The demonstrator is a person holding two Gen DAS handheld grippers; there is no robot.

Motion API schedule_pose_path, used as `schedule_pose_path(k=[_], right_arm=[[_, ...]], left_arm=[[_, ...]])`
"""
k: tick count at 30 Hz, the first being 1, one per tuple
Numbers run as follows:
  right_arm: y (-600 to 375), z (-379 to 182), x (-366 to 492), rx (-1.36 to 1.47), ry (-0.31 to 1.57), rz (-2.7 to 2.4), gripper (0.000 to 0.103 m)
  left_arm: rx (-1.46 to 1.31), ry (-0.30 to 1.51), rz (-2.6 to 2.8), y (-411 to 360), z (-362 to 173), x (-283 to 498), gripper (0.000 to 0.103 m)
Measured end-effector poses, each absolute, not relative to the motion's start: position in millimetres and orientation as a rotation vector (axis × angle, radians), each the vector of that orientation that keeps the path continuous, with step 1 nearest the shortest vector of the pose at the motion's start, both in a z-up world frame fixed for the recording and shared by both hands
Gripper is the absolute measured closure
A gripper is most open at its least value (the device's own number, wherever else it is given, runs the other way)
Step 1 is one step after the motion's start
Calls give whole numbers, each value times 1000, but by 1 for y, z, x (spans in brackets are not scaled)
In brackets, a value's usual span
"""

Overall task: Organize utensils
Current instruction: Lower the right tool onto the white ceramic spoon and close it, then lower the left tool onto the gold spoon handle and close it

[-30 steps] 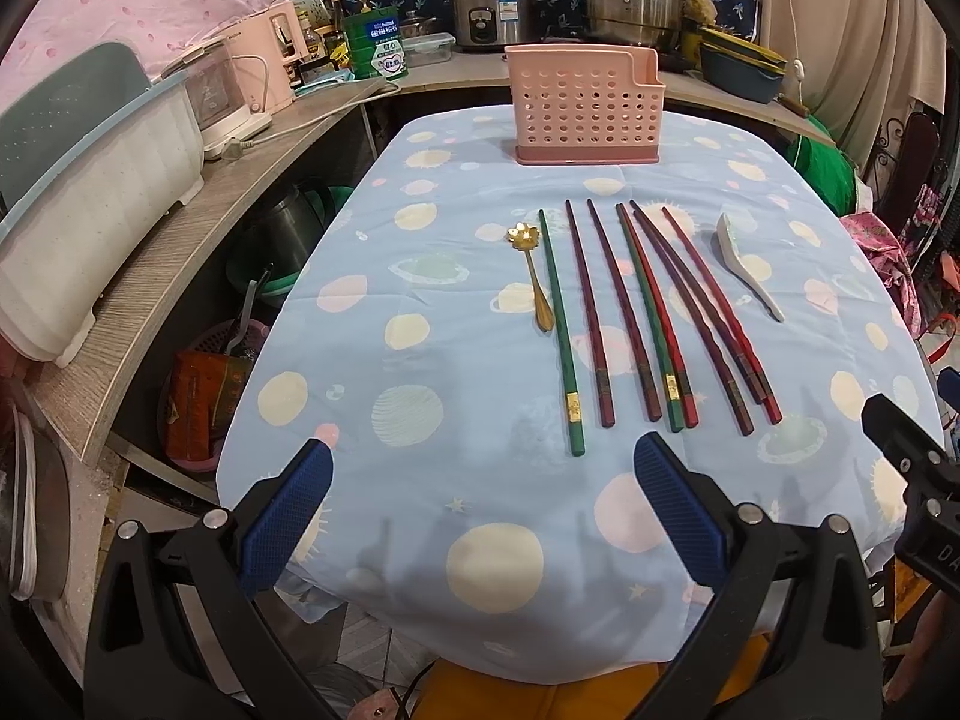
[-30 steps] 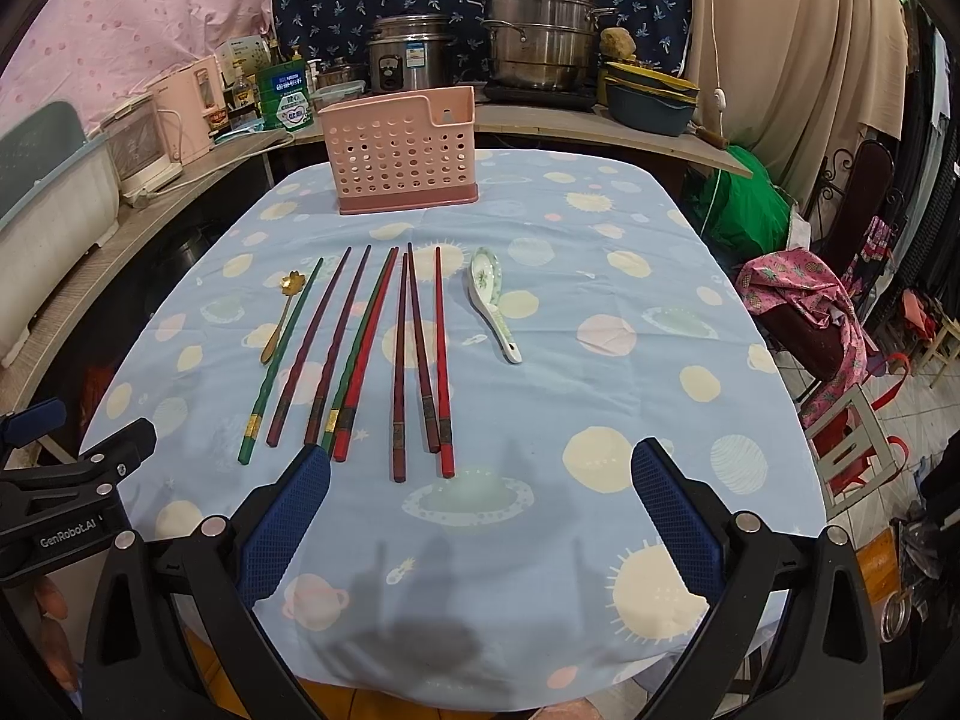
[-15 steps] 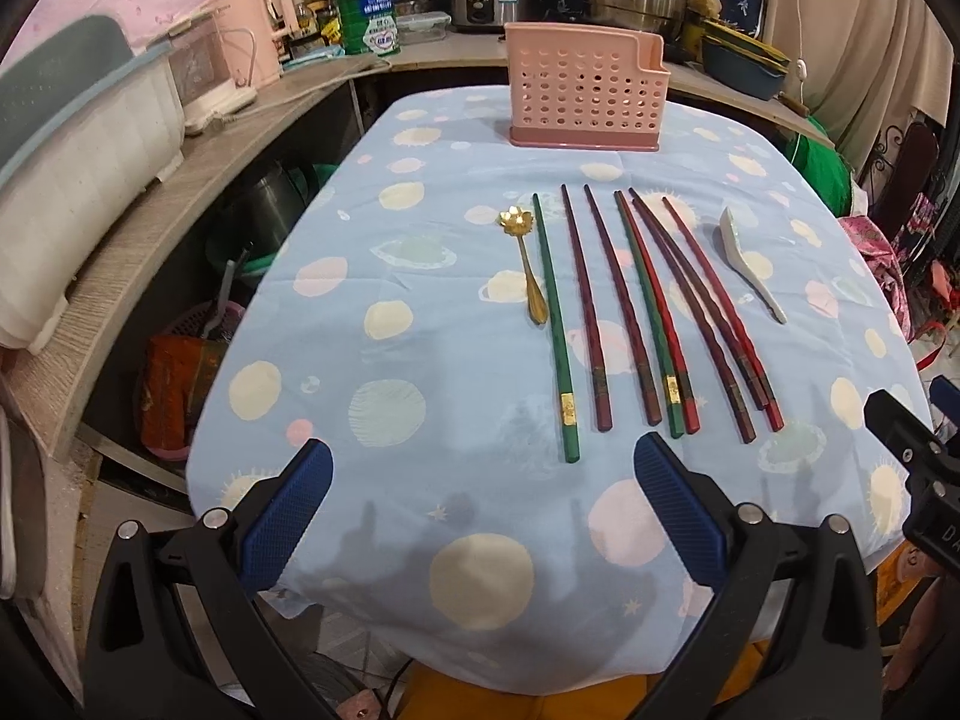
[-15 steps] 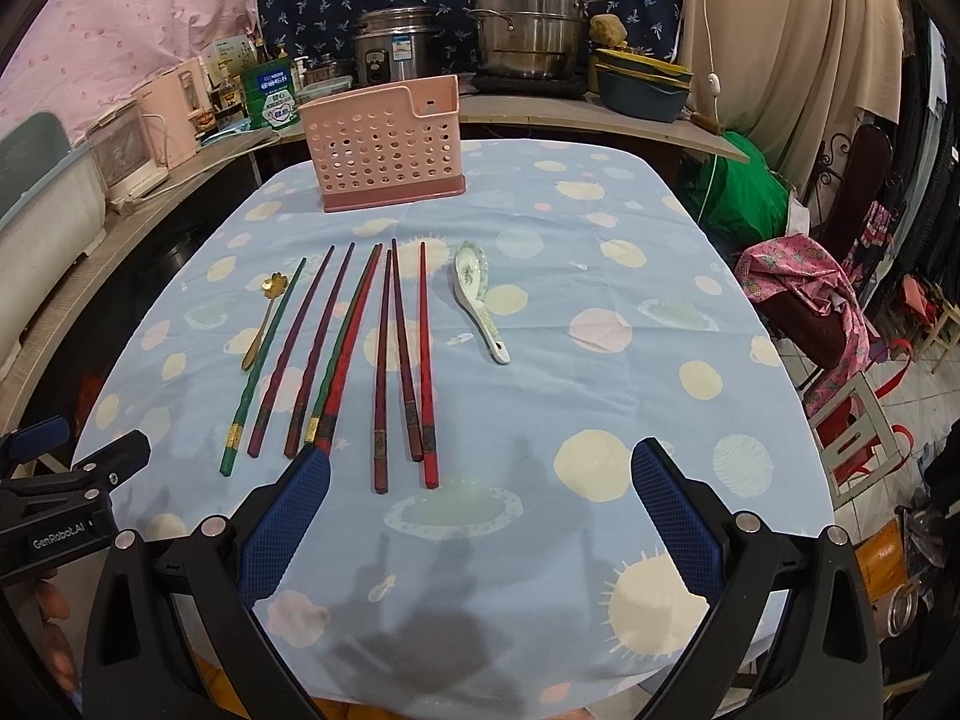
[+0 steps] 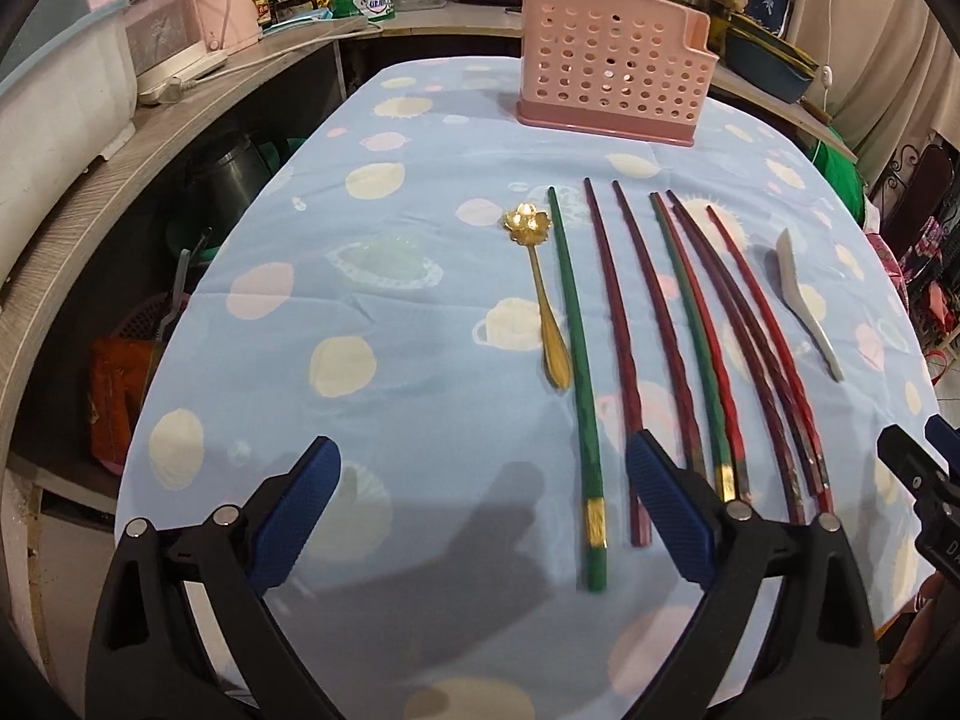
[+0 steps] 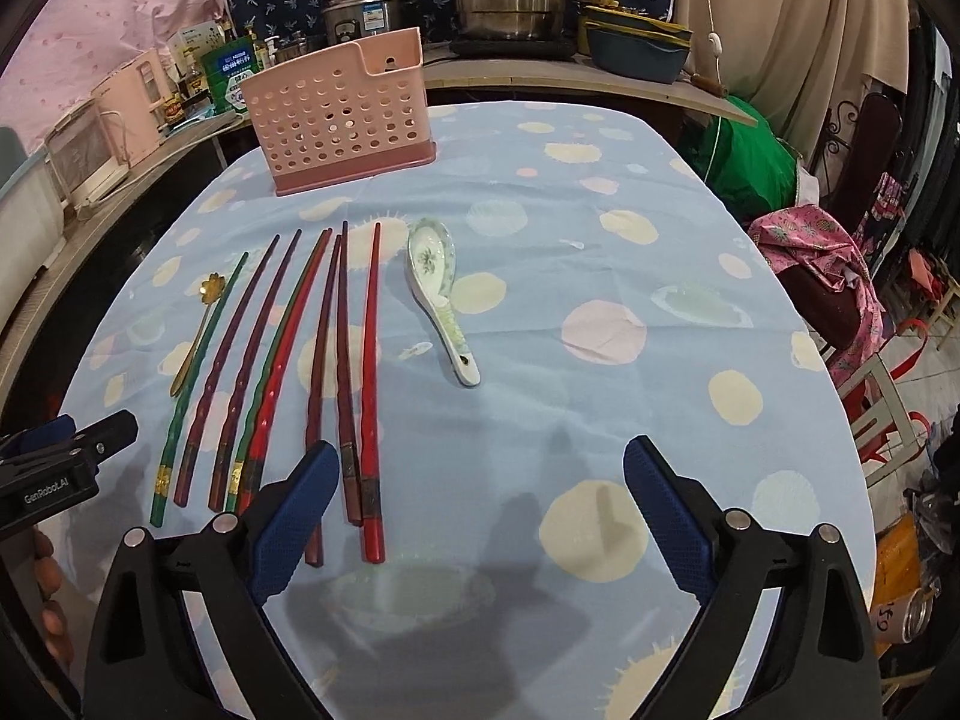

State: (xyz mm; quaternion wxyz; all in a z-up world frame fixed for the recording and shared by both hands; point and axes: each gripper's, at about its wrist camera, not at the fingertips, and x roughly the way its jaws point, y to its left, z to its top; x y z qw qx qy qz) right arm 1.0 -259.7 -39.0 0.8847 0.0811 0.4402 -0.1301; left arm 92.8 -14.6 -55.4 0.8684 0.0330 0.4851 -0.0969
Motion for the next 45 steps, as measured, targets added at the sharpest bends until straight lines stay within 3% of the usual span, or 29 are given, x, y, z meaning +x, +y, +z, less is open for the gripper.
schedule_pose_path(k=[7, 11, 22, 25, 28, 35, 41, 45], right_arm=[[-263, -53, 30, 173, 937, -248, 23], [-263, -60, 48, 178, 948, -223, 31], [-266, -73, 79, 179, 961, -204, 42], [-265, -74, 81, 160, 953, -209, 45], [-266, -74, 81, 144, 948, -220, 56], [-270, -74, 74, 147, 942, -220, 84], [-268, -71, 64, 147, 949, -198, 92], [-267, -63, 51, 159, 936, -190, 95]], left_arm=[[68, 1036, -201, -21, -69, 122, 19], [61, 1055, -195, -20, -77, 135, 28], [84, 1047, -190, -25, -81, 149, 36], [87, 1041, -202, -29, -80, 150, 43], [87, 1039, -220, -33, -78, 150, 55], [65, 1043, -278, -40, -75, 142, 92], [28, 1049, -303, -36, -70, 135, 102], [12, 1033, -301, -30, -60, 127, 102]])
